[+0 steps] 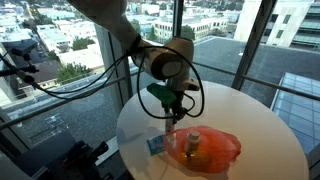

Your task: Pick up the white bottle from the table and put it in the plastic bag

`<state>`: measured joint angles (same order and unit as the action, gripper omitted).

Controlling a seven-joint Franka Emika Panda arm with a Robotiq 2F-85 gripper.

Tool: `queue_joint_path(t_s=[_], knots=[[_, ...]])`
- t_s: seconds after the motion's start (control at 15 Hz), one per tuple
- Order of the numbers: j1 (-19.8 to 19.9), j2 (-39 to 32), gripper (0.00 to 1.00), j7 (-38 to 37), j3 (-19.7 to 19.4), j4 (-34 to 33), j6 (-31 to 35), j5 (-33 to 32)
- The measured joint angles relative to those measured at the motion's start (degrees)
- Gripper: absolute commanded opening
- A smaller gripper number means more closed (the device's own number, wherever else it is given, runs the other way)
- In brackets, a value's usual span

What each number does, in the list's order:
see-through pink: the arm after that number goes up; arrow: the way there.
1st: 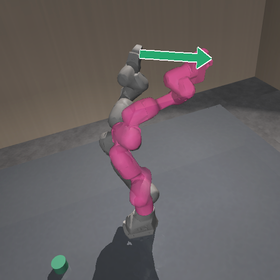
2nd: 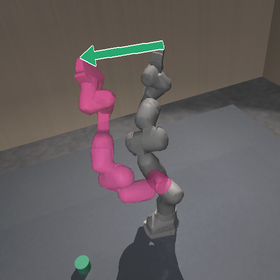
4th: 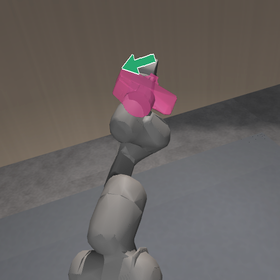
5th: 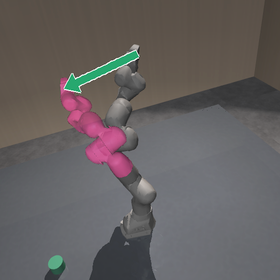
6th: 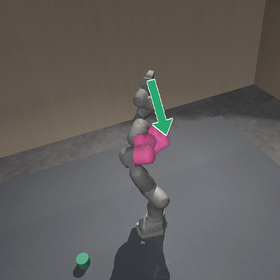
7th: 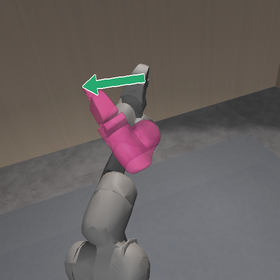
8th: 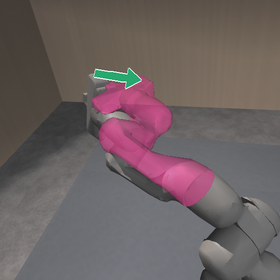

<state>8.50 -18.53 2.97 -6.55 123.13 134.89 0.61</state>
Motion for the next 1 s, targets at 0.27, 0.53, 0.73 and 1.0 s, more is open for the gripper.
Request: queue_joint_path(t_s=[0.27,0.53,0.73,1.0], knots=[[0.1,0.5,0.27,0.0,-0.1,-0.1,0.5,0.0],[0.6,2.2,0.27,-0.1,-0.5,-0.7,0.5,0.8],[1.0,3.8,0.27,-0.4,-1.0,-1.7,-0.1,1.6],[1.8,6.2,0.27,-0.7,-1.9,-3.7,-1.7,3.3]])
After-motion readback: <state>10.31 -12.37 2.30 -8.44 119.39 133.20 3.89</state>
